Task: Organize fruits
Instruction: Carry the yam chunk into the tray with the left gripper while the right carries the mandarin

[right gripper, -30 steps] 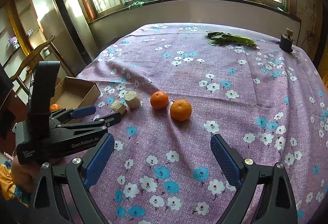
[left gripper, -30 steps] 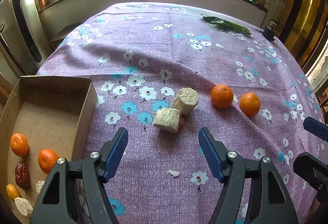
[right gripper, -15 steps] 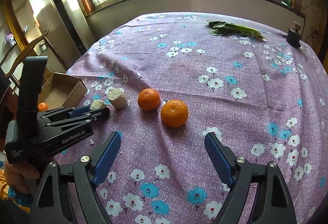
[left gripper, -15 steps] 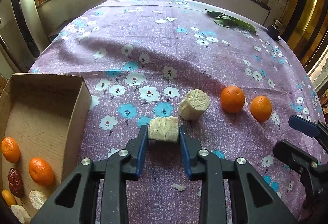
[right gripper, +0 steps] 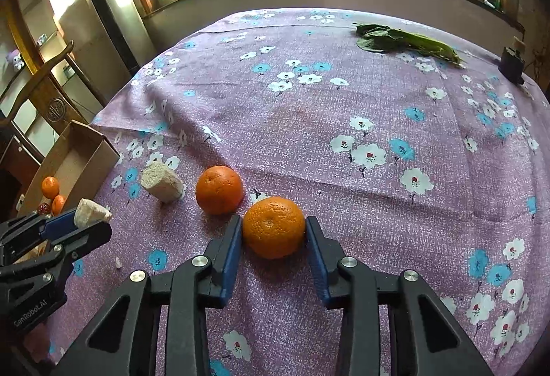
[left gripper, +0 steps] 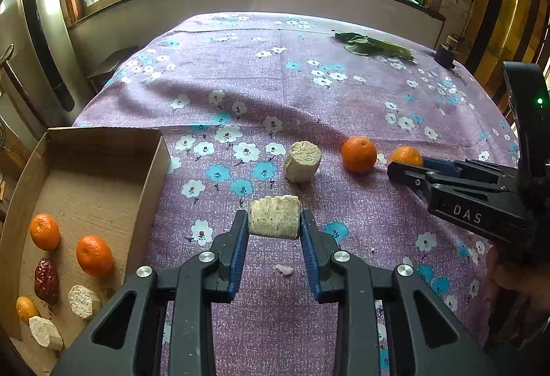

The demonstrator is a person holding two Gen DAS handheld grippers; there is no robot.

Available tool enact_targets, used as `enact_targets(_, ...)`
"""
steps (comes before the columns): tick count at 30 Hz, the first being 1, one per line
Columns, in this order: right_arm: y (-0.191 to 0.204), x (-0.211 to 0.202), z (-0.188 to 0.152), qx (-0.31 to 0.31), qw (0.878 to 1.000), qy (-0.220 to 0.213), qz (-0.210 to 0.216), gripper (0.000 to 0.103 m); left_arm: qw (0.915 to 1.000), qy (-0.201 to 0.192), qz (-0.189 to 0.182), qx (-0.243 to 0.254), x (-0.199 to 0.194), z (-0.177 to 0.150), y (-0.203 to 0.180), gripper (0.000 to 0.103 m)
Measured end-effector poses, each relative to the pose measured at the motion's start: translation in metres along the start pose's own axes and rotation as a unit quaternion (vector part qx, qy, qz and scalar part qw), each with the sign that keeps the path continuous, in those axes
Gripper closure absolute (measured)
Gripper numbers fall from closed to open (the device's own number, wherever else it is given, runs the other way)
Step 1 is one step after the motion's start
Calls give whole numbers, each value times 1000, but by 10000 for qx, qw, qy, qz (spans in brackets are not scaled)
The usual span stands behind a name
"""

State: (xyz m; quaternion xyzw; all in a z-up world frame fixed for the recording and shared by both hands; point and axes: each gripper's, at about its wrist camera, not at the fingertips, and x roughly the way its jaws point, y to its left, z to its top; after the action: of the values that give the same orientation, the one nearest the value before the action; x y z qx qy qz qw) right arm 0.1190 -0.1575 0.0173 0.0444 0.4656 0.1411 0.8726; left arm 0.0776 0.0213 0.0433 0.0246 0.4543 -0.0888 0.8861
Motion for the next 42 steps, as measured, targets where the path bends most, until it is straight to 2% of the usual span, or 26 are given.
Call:
enact_targets(4, 5, -11, -10, -115, 9999, -7, -89, 65, 10000, -56, 11, -43, -6, -5, 2, 74)
enact_targets(10, 15, -42, -29, -82, 9998, -137, 86, 64, 9998, -177, 75, -101, -22, -19, 5, 74)
enact_targets(16, 42, -62, -51, -299, 9991, -221, 182, 64, 9991, -315, 285, -87, -40, -39, 10, 74)
enact_targets(23, 75, -68, -64, -562, 9975, -116, 408, 64, 9975, -472, 513, -121, -62, -57, 23, 74)
enact_targets(32, 122, -68, -63, -974, 9930, -95, 655, 64, 9952, -576, 711, -360, -83, -73, 55, 74)
enact_targets(42, 176, -54, -53, -1447, 9850, -33, 938, 64, 9866, -693, 1114, -975, -102, -81, 125, 74)
